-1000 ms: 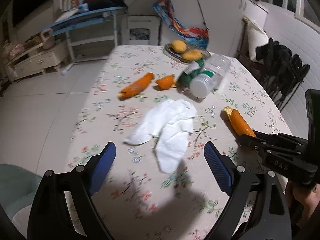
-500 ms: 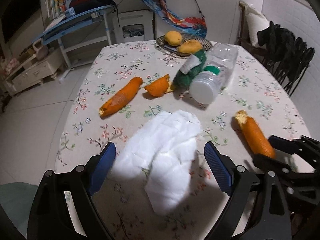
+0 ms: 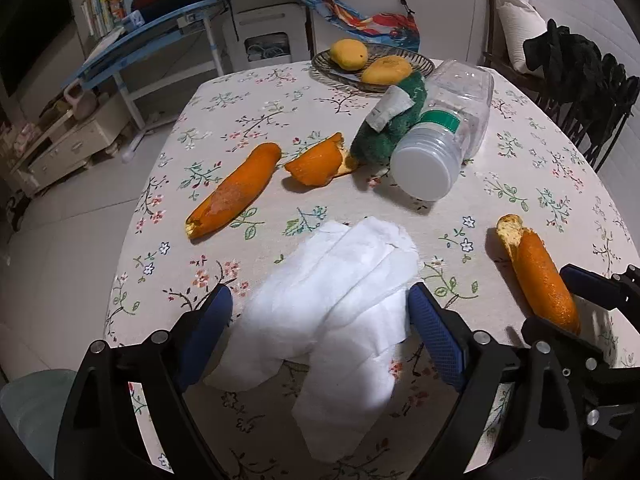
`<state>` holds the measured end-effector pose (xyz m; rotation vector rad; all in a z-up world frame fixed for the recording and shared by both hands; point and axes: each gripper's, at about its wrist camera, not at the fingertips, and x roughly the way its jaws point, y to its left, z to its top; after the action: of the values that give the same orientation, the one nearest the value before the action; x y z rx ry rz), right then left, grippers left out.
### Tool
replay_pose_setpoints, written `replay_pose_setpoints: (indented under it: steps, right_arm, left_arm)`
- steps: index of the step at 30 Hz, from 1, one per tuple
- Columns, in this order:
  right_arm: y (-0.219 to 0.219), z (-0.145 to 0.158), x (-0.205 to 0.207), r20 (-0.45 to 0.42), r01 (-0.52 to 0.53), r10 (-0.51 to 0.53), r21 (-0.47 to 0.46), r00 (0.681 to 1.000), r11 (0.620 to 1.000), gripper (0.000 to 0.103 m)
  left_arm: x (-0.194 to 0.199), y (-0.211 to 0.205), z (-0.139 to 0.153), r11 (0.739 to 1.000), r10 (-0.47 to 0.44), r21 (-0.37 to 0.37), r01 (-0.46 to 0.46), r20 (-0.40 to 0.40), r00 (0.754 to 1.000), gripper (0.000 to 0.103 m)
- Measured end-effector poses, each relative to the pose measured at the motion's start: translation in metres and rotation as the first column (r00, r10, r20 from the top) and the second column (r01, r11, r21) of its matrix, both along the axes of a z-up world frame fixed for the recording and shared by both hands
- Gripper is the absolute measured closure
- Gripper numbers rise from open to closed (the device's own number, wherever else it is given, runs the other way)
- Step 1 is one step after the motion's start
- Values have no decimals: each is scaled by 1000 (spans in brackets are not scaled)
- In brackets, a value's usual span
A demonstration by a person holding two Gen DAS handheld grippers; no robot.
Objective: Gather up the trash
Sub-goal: 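Grasp the white tissue with the left tool while the right tool holds the carrot, then carry the carrot into the yellow basin and release it while the left tool holds the tissue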
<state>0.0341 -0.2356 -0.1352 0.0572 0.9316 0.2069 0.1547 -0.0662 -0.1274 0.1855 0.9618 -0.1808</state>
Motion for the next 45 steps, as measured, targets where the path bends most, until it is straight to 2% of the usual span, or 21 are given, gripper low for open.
replay_pose_setpoints:
  steps: [2, 5, 8, 13, 16, 20, 25, 28, 33, 40, 45]
  right_arm:
    - [1, 0, 1, 0, -3, 3, -3, 1000, 1000, 49]
    - [1, 0, 1, 0, -4, 4, 0, 1000, 1000, 51]
    - [0, 0, 2, -1, -3, 3, 11, 1000, 1000, 55]
    - [0, 0, 4, -8, -2, 2, 34, 1000, 999, 73]
    - [-1, 0, 5, -16, 4, -3, 62, 1000, 998, 76]
    - [-2, 3, 0, -26, 15, -13, 106, 1000, 994, 77]
    - [0, 17, -11, 7, 23, -24, 130, 1000, 991, 77]
    - [-1, 23, -17, 20, 28, -32, 157, 999, 987, 77]
    - [-1, 32, -32, 43, 41, -50, 193, 998, 980, 77]
    - [-1, 42, -54, 77, 53, -71, 220, 994, 974, 77]
    - [-1, 45, -68, 94, 60, -83, 229, 992, 971, 77]
  left_arm:
    - [-1, 0, 0, 1000, -6, -10, 6, 0, 1000, 20]
    - [-5, -5, 1, 999, -33, -13, 33, 15, 999, 29]
    - [-9, -10, 3, 998, -57, -8, 57, 35, 998, 43]
    - [-16, -16, 5, 996, -82, -26, 84, 56, 995, 79]
    - [-19, -15, 6, 995, -79, -57, 82, 51, 996, 86]
    - [-28, -5, 16, 987, -72, -142, 78, 48, 996, 88]
    - [-47, 14, 44, 962, -51, -261, 74, 91, 995, 88]
    - [-60, 23, 56, 952, -42, -297, 71, 105, 994, 88]
    - [-82, 38, 68, 950, -14, -309, 54, 128, 992, 88]
    - [-108, 50, 74, 957, 30, -289, 15, 152, 988, 88]
    - [-128, 49, 78, 963, 19, -268, 30, 177, 984, 88]
